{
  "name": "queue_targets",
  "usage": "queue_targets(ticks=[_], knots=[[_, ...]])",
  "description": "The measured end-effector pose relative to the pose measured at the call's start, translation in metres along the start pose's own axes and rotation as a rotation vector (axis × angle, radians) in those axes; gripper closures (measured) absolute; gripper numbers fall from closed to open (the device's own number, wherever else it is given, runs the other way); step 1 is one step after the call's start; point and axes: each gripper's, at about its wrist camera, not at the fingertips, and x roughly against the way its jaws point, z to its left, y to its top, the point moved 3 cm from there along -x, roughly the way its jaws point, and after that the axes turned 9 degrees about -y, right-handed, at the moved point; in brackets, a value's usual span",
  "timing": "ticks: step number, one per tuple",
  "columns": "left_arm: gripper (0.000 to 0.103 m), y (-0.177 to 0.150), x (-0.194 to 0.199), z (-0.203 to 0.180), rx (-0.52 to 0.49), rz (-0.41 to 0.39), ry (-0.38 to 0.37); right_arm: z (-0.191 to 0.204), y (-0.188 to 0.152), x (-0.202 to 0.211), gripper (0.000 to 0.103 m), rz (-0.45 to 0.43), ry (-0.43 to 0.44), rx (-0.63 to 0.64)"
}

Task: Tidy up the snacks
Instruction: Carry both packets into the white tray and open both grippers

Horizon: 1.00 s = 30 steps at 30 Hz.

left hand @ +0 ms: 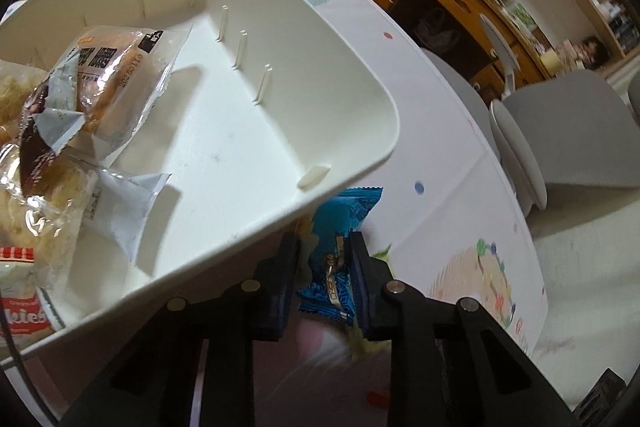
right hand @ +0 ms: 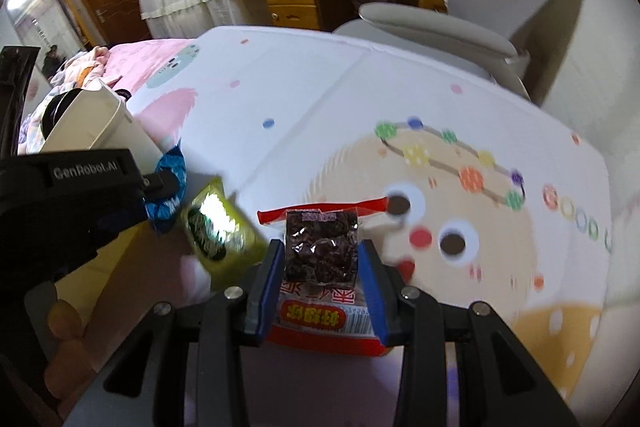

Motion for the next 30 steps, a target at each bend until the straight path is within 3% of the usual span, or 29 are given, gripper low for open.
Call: queue_targets(ticks=[7, 18, 30], knots=[[0.080, -0.021, 0.023, 0.008, -0.087, 0.087, 0.013, -0.001, -0.036, 0.022, 0.065, 0.085, 0.003, -0.087], [0.080, -0.056, 0.090, 0.018, -0.224, 0.180, -0.043, 0.017, -0.097, 0.076, 0.065, 0.155, -0.001, -0.154], [0.080, -0.060, 0.192, 0.014, -0.373, 0.144, -0.188, 0.030, -0.143, 0.139, 0.065, 0.131, 0.042, -0.348]])
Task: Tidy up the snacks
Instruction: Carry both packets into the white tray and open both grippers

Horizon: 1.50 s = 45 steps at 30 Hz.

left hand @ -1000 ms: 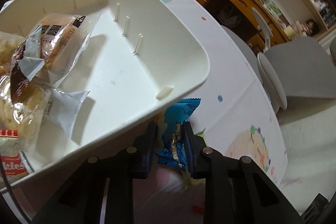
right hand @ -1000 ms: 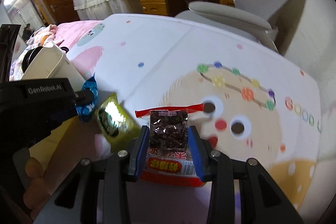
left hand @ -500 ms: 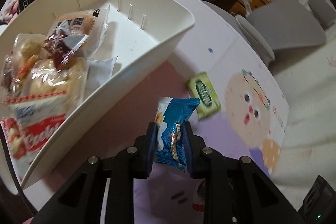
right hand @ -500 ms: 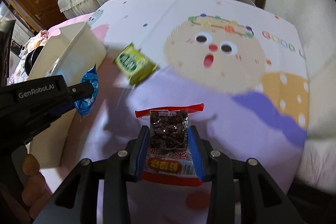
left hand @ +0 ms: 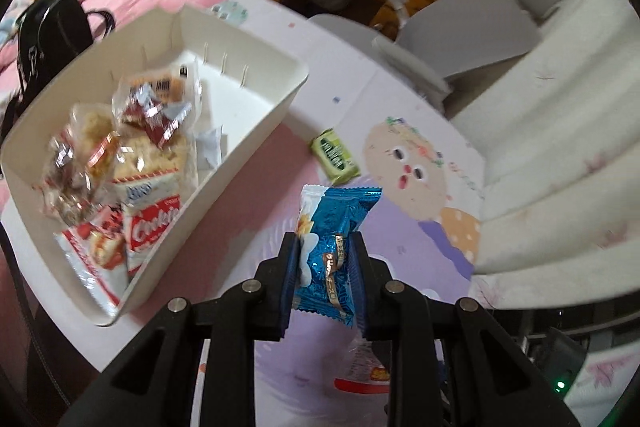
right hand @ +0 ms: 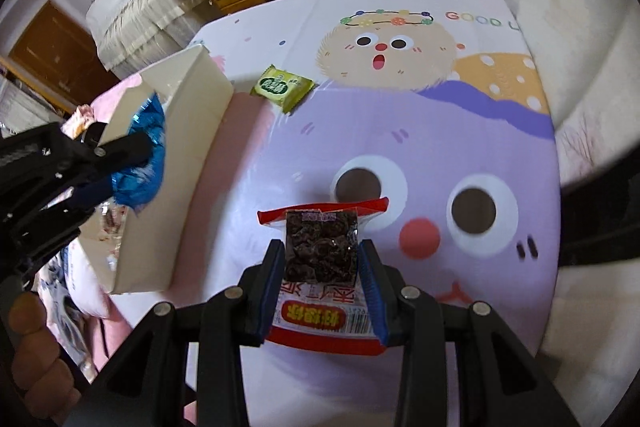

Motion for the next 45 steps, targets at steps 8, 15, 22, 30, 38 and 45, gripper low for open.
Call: queue_targets(ticks=[8, 15, 22, 30, 38, 45], knots=[[0.080, 0.025, 0.053, 0.001, -0.095, -0.050, -0.080, 0.020, -0.016, 0.027, 0.065, -0.029, 0.084, -0.052], [0.080, 0.054, 0.084, 0.023, -0.190, -0.034, -0.116, 0.055, -0.019, 0.032, 0.065, -0.033, 0.137, -0.036], [0.080, 0.070, 0.115, 0.070, -0.286, 0.020, -0.136, 0.106, -0.013, 0.046, 0.065, -0.103, 0.150, -0.046], [0.079, 0.087, 0.134, 0.126, -0.348, 0.049, -0.163, 0.149, -0.009, 0.056, 0.065, -0.189, 0.146, -0.093], [0.079, 0.109, 0.140, 0.169, -0.420, 0.115, -0.210, 0.189, -0.014, 0.047, 0.065, -0.220, 0.161, -0.177], [0.079, 0.124, 0.147, 0.191, -0.487, 0.138, -0.315, 0.228, -0.010, 0.037, 0.065, -0.234, 0.169, -0.197]])
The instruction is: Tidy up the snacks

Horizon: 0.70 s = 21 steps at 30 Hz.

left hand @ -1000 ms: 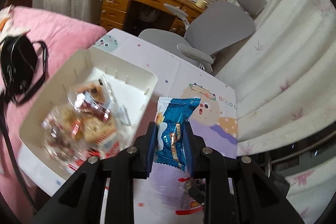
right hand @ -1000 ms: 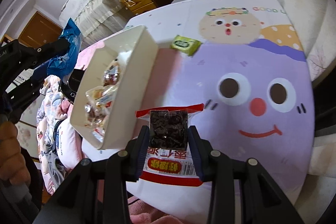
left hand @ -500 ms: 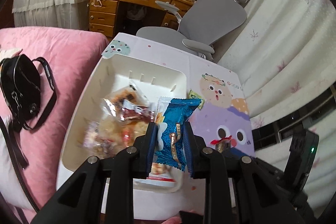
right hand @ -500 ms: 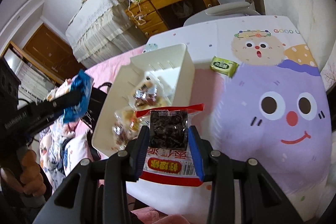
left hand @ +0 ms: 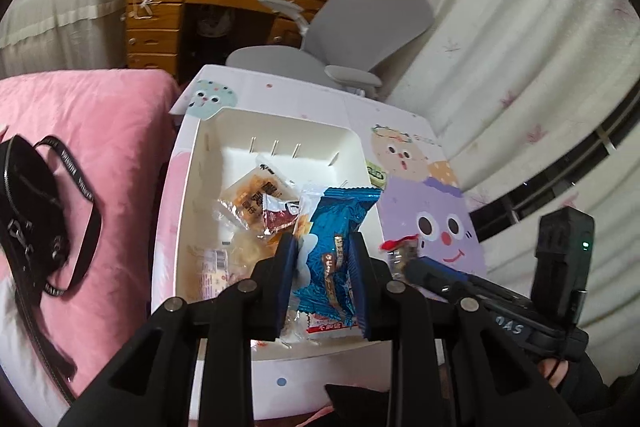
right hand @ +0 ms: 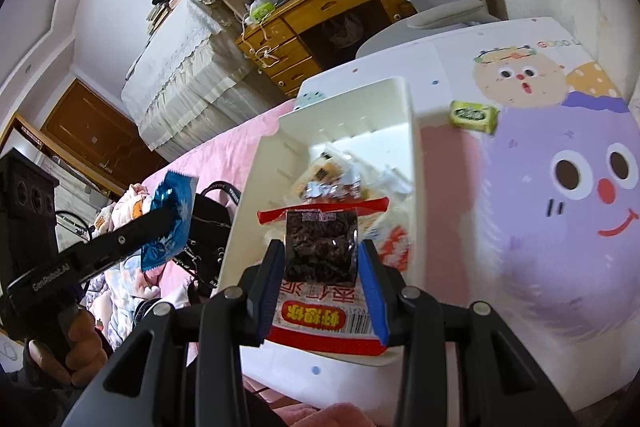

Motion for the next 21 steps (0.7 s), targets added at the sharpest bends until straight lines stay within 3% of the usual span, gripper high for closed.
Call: queue_targets(ticks=[2, 4, 5, 8, 16, 21], knots=[[0.075, 0.001, 0.000, 0.003, -0.021, 0.008, -0.028, 0.011, -0.003, -0.006, 0.065, 0.002, -0.001, 0.009], [0.041, 0.001, -0.002, 0.008, -0.033, 0.021, -0.029, 0.021, -0.006, -0.012, 0.064, 0.003, 0.000, 0.018], [0.034, 0.001, -0.003, 0.010, -0.037, 0.027, -0.022, 0.024, -0.007, -0.014, 0.063, 0.003, -0.002, 0.021], [0.031, 0.002, -0.008, 0.013, -0.040, 0.047, -0.024, 0.030, -0.011, -0.020, 0.052, 0.015, -0.018, 0.024], [0.021, 0.005, -0.032, 0.011, -0.031, 0.129, -0.001, 0.016, -0.007, -0.014, 0.051, 0.001, -0.104, -0.002], [0.021, 0.005, -0.049, 0.005, -0.017, 0.167, 0.038, -0.001, 0.001, -0.009, 0.045, -0.010, -0.151, 0.000]])
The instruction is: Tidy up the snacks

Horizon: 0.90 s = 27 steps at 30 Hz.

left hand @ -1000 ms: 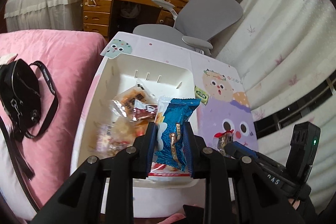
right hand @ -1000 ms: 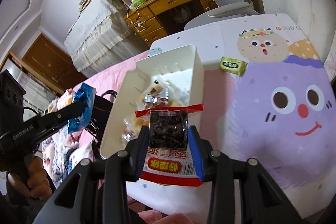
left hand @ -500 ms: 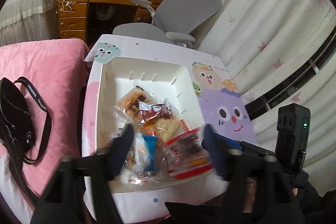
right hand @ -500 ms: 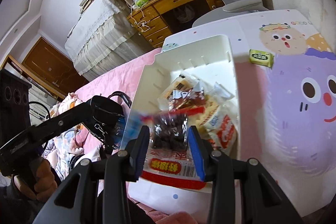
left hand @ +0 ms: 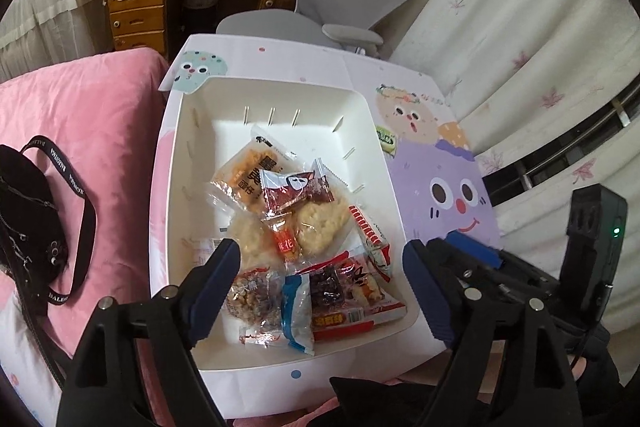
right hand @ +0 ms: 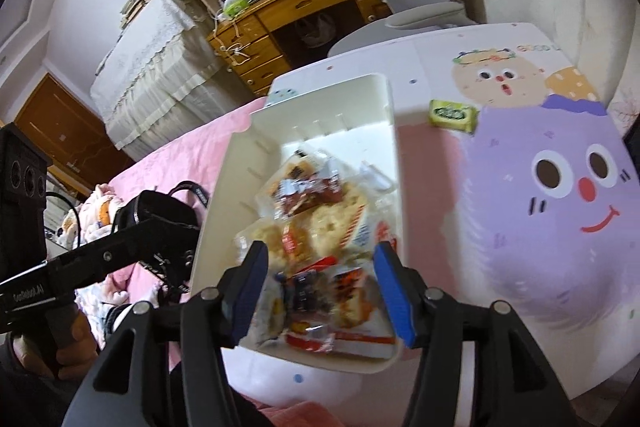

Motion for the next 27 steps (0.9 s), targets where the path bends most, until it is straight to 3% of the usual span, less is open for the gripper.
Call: queue_targets(ticks=[8, 15, 27], knots=[[0.021, 0.014, -0.028, -0.019, 0.077, 0.037, 0.072, -0.032, 0.025, -0.001, 0.043, -0.012, -0.076, 0.075], [0.021, 0.039, -0.046, -0.029, 0.193, 0.015, 0.137, -0.063, 0.057, -0.015, 0.041, -0.047, -0.096, 0.172], [0.021, 0.056, -0.098, -0.026, 0.309, 0.065, 0.264, -0.108, 0.113, -0.088, 0.041, -0.080, -0.118, 0.346]])
